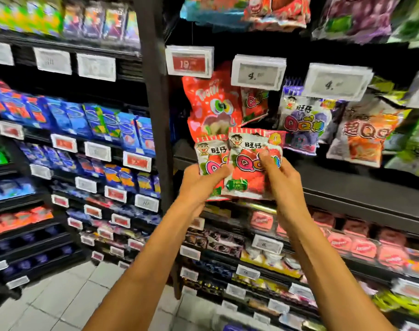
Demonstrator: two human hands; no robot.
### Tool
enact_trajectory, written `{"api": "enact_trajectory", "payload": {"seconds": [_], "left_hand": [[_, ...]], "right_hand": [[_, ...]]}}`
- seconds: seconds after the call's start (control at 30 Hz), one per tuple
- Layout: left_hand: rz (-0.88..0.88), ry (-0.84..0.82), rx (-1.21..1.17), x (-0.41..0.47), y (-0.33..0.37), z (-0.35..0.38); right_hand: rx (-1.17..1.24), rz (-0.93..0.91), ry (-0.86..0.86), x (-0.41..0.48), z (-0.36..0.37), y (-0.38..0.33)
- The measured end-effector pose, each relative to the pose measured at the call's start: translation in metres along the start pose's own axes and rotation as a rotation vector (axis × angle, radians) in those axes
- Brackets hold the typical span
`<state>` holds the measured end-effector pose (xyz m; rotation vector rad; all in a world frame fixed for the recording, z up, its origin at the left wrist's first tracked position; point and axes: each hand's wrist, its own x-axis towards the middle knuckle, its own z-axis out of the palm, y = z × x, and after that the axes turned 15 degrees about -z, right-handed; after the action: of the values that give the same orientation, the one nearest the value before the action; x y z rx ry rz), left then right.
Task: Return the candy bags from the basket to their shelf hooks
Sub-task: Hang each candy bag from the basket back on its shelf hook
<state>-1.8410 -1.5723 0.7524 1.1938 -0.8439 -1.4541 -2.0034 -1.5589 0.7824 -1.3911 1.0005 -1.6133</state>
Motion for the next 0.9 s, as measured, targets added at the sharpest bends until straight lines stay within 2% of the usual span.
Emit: {"api": "enact_trajectory", "payload": {"seconds": [0.17, 0.27, 0.37, 0.53, 0.7, 0.8, 0.9], "left_hand": [[0.015, -0.099, 0.067, 0.033, 0.017, -0.014], [0.026, -0.121, 0.019, 0.045, 0.021, -0.012], [0.077, -0.075, -0.031, 0.054, 0.024, -0.011], [0.089, -0.087, -0.162, 0.059, 0.026, -0.012], [0.024, -0.112, -0.195, 0.059, 0.024, -0.004], [0.003, -0.073, -0.217, 0.061, 0.029, 0.005], [-0.009, -0.104, -0.217, 0.062, 0.030, 0.011]], "right_hand": [[0.154, 0.018, 0.123, 0.027, 0.020, -0.003], [0.193, 0.022, 0.197, 0.041, 0.028, -0.006], [0.253, 0.034, 0.235, 0.055, 0.035, -0.011], [0.306, -0.034, 0.268, 0.082, 0.040, -0.024], [0.257, -0.050, 0.305, 0.105, 0.045, -0.036], [0.223, 0.008, 0.340, 0.113, 0.046, -0.040], [0.231, 0.061, 0.329, 0.119, 0.043, -0.041]]}}
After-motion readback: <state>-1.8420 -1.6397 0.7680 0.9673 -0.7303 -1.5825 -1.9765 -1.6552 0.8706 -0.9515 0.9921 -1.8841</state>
